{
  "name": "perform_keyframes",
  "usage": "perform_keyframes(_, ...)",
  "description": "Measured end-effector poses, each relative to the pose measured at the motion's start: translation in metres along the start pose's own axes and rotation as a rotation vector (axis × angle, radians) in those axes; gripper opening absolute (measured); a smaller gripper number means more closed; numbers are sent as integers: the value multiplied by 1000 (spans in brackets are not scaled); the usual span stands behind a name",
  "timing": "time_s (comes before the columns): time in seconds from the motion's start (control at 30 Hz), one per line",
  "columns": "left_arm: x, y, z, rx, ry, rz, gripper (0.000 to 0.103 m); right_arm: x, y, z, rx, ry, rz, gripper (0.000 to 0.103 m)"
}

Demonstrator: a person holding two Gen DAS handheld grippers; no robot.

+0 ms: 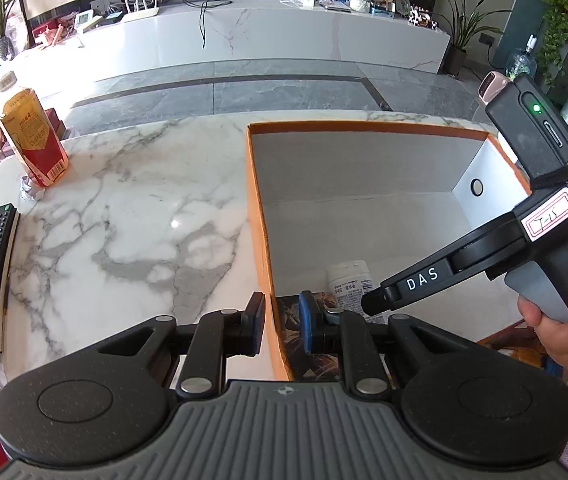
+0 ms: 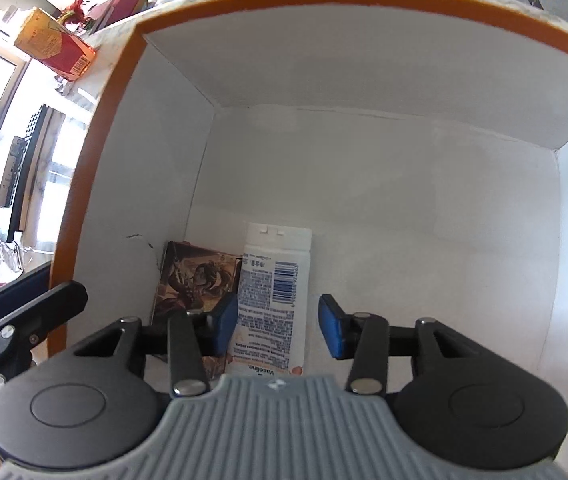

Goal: Organize objects
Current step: 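Lower the lotion bottle into the box and open the right tool, then move both tools back to the pile beside the box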

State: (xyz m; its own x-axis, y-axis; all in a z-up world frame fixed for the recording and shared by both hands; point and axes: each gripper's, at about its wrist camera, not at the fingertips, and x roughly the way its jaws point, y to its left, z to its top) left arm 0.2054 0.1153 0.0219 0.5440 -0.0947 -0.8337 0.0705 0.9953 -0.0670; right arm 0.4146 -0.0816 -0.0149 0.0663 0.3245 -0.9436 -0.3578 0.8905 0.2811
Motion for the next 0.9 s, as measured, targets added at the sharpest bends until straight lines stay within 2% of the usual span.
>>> perform_keyframes(0.03,-8,-2,-1,2,-14,-4,21,-9,1,-3,-13,-21,-6,47)
perform_keyframes(0.07,-16,-5,-3,5,-29,-10,21,-18,14,-28,-32,-49,-14,47)
perform_keyframes(0.1,-25,-9,-5,10,-42,-22,21,-22,9,-30,-49,-74,-16,47)
perform_keyframes(0.13,-32,-13,-7,15,-53,-34,21,-28,23,-43,-63,-100,-17,47)
perform_keyframes(0.3,-58,-40,-27,48,-81,-114,22,-83,16,-102,-120,-213,-16,47)
perform_keyframes(0.37,-63,-53,-37,62,-81,-145,22,-93,18,-133,-132,-260,-32,47)
perform_keyframes(0.53,-64,-86,-64,83,-66,-222,22,-95,6,-185,-135,-349,-66,47)
perform_keyframes(0.6,-62,-100,-74,78,-54,-261,22,-104,-7,-210,-115,-371,-97,47)
perform_keyframes(0.7,-52,-119,-87,63,-34,-313,31,-105,-31,-240,-53,-378,-128,47)
perform_keyframes(0.9,-24,-151,-103,26,28,-337,38,-83,-67,-276,31,-366,-199,47)
